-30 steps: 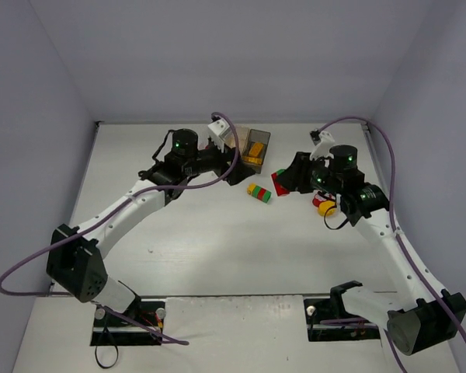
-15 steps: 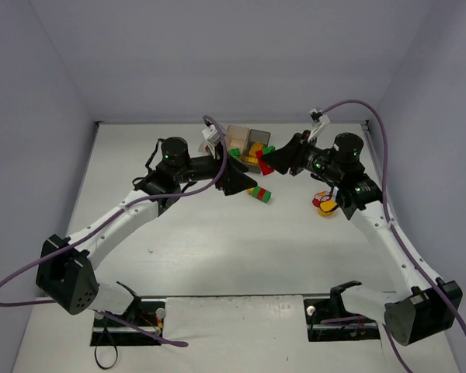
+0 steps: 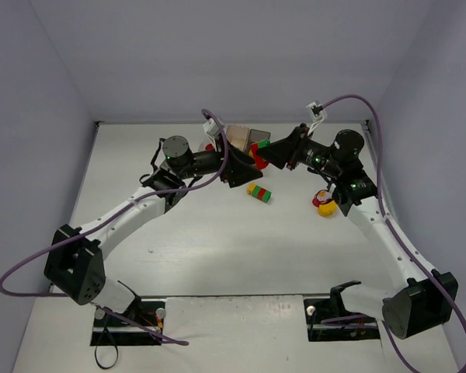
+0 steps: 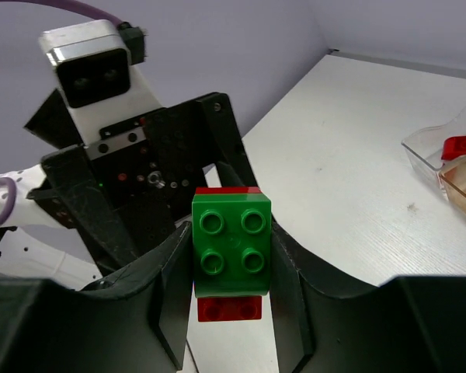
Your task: Sort the legos into containers by color
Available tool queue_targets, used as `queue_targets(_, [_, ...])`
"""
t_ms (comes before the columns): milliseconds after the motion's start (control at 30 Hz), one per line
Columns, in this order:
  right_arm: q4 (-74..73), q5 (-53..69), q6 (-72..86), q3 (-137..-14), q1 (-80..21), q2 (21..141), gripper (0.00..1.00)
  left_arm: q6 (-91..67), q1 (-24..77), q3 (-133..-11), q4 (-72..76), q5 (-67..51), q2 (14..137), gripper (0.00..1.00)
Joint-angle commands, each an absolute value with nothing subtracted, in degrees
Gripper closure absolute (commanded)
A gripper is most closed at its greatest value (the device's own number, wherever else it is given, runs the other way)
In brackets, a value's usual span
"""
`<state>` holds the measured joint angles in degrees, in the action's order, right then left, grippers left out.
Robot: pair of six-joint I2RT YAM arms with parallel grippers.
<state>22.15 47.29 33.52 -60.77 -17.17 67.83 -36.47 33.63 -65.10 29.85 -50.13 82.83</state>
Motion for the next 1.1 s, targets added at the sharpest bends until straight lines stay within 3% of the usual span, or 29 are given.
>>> queue_targets(0, [31.6,50.4,35.9,-62.5,-16.8,68.3,0.89,-40.4,33.2,-69.0,39.7,-50.9,84.1,0.3])
queue_targets(567, [34.1,52.5,37.3,-62.3,-16.9,69.2,0.88,-46.2,33.1,-69.9,49.1,-51.2,86.4,0.31])
queue_targets(833, [35.7,52.8,38.2,-62.1,-17.0,69.7,0.86,-50.6,33.2,-69.5,54.6,-52.5,88.1,0.57])
queue_targets(900, [35.6,52.7,38.2,-62.1,-17.0,69.6,0.85,-51.3,33.1,-69.4,55.1,-52.5,88.3,0.7])
queue_targets(933, [35.5,52.7,38.1,-62.1,-17.0,69.5,0.82,-51.3,33.1,-69.2,55.4,-52.6,88.2,0.83])
queue_targets(967, [35.3,52.6,38.0,-62.1,-17.0,69.3,0.8,-51.3,33.1,-69.1,55.5,-52.7,88.2,0.88])
queue_targets(1000, [34.7,52.3,37.7,-62.2,-17.0,69.3,0.68,-51.3,33.1,-69.0,55.5,-52.8,88.1,0.94])
queue_targets(1033, [34.7,52.3,37.7,-62.2,-17.0,69.3,0.68,-51.3,33.1,-69.0,55.5,-52.9,88.1,0.94])
queue_targets(1067, [34.4,51.9,37.1,-62.4,-17.0,69.2,0.56,-51.2,33.1,-69.0,55.5,-52.9,88.1,0.97])
